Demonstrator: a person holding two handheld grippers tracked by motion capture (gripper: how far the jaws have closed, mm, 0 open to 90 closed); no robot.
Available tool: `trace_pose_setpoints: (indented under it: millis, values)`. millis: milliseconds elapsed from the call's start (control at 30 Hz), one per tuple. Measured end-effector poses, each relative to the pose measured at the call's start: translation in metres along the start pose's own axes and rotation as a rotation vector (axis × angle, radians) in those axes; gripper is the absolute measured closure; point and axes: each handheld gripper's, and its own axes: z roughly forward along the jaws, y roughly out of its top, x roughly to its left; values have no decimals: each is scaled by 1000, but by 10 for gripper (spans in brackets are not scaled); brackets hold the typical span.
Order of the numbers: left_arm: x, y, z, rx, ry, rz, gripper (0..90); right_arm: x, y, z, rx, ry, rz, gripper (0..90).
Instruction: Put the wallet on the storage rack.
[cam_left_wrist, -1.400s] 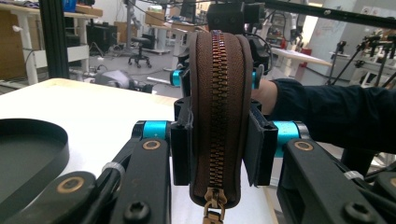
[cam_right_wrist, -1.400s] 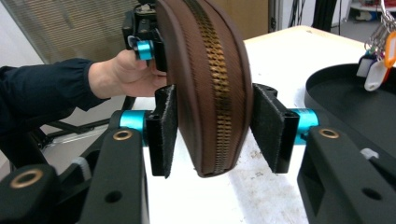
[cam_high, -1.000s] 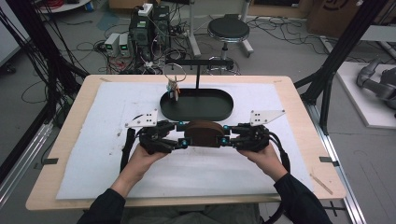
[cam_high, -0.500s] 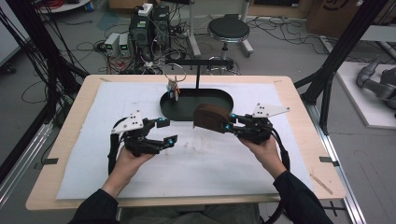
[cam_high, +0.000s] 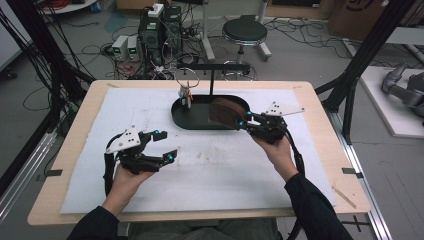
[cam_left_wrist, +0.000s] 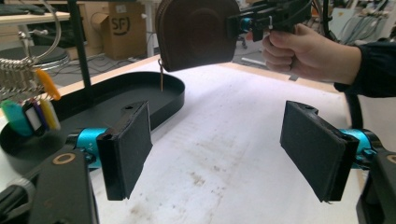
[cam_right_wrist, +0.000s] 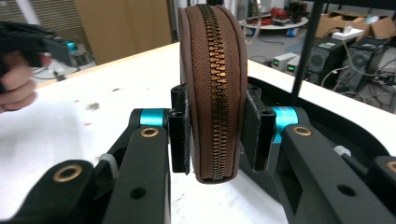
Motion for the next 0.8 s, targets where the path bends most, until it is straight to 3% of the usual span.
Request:
trace_pose_setpoints:
  millis: [333,467,800]
  values:
    - [-3,-5,2,15,16,11,248,-14,-8,25,21,-75,26,682]
    - [-4,-5,4,18,8,16,248,-15,-8,34,50,-84,26,682]
    - [-9,-5,7,29,-7,36,248,-9,-2,64,57,-116,0,681]
